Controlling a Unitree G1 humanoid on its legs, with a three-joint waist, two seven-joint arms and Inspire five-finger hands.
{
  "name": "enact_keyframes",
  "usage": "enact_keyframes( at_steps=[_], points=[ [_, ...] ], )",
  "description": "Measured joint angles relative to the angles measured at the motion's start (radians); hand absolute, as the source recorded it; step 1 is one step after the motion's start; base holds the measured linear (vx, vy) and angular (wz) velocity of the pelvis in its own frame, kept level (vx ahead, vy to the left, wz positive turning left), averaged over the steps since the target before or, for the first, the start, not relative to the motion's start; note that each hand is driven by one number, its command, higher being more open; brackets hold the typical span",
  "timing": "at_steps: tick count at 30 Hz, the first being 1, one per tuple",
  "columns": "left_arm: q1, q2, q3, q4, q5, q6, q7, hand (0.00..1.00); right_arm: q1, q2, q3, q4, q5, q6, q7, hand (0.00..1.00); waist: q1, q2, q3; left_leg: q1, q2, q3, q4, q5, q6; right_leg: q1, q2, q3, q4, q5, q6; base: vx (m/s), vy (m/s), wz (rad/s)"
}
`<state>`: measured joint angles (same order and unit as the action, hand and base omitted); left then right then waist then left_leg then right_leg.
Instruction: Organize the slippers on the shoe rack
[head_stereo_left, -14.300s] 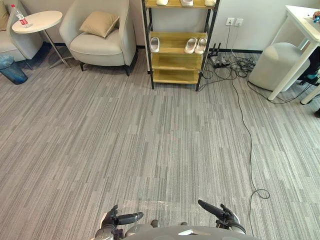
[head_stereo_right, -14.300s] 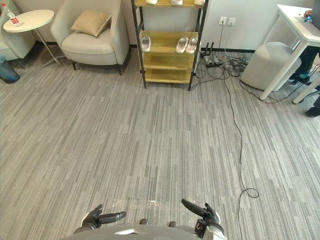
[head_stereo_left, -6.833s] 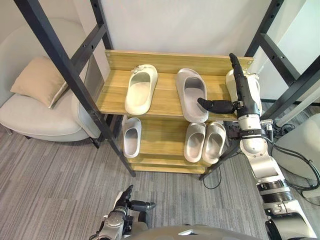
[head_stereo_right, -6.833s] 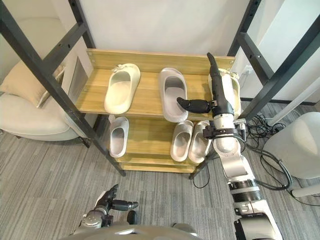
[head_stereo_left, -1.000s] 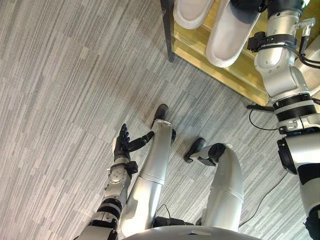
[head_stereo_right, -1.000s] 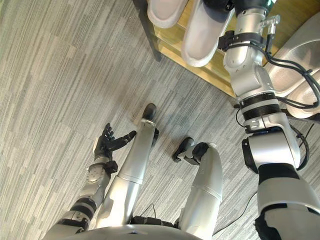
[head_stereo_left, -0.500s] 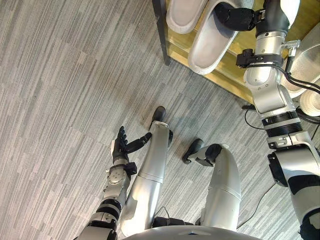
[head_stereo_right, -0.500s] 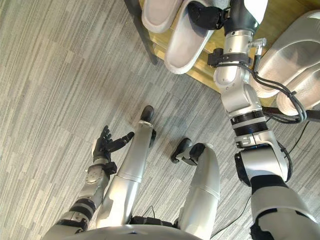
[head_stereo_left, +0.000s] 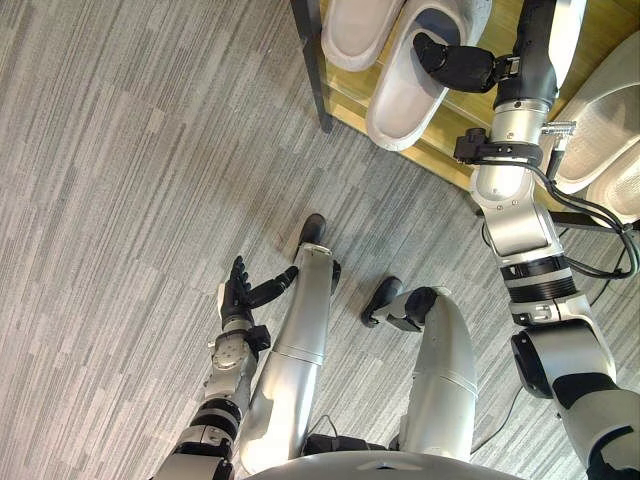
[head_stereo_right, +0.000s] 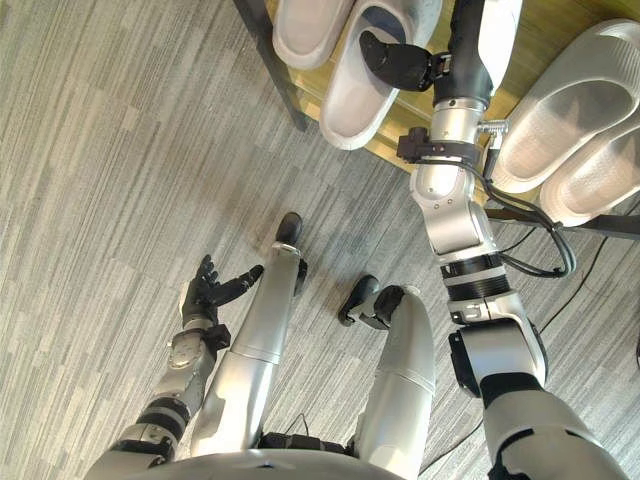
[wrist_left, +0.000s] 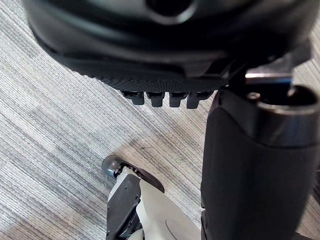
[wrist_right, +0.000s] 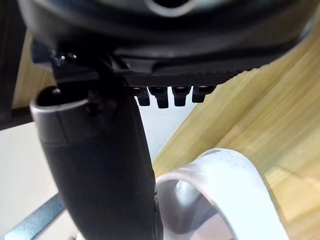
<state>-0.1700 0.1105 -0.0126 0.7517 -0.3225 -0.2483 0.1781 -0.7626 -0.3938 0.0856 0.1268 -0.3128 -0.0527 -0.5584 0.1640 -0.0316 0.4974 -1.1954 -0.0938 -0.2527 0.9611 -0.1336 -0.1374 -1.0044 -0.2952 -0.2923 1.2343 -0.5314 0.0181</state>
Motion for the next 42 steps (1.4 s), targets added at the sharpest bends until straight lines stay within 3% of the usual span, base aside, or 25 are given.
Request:
enact_keyframes(
  at_steps=[9, 18, 24, 34, 42],
  points=[
    [0.002, -0.001, 0.04, 0.001, 0.013, 0.022, 0.009, 1.0, 0.212, 0.185, -0.041, -0.23, -0.01, -0.018, -0.049, 1.0, -0.005, -0.02, 0.002, 0.023, 0.02, 0.013, -0.028, 0.001, 0.003, 0.013, 0.018, 0.012, -0.034, 0.015, 0.002, 0.03, 0.018, -0.06],
    [-0.002, -0.011, 0.078, 0.008, 0.05, 0.04, 0.029, 1.0, 0.473, 0.466, 0.029, -0.291, 0.066, -0.096, -0.067, 1.0, -0.021, -0.022, 0.002, 0.047, 0.029, 0.023, -0.029, -0.006, 0.008, 0.036, 0.026, 0.021, -0.047, 0.017, 0.009, 0.04, 0.03, -0.03],
    [-0.012, -0.011, 0.09, 0.029, 0.059, 0.046, 0.041, 1.0, 0.524, 0.469, 0.066, -0.245, 0.191, -0.129, -0.007, 1.0, -0.024, -0.024, 0.001, 0.064, 0.036, 0.029, -0.043, -0.005, 0.011, 0.05, 0.034, 0.026, -0.068, 0.028, 0.009, 0.02, 0.045, -0.05],
    [-0.02, -0.014, 0.107, 0.042, 0.06, 0.063, 0.041, 1.0, 0.52, 0.469, 0.076, -0.144, 0.317, -0.135, 0.082, 1.0, -0.026, -0.025, 0.002, 0.082, 0.036, 0.032, -0.051, -0.005, 0.011, 0.066, 0.034, 0.026, -0.073, 0.029, 0.007, 0.02, 0.025, 0.0],
    [-0.022, -0.015, 0.108, 0.042, 0.06, 0.066, 0.038, 1.0, 0.447, 0.471, 0.094, -0.087, 0.436, -0.158, 0.12, 1.0, -0.023, -0.027, 0.001, 0.084, 0.034, 0.032, -0.059, -0.003, 0.012, 0.068, 0.031, 0.023, -0.078, 0.03, 0.006, 0.02, 0.033, 0.02]
  ],
)
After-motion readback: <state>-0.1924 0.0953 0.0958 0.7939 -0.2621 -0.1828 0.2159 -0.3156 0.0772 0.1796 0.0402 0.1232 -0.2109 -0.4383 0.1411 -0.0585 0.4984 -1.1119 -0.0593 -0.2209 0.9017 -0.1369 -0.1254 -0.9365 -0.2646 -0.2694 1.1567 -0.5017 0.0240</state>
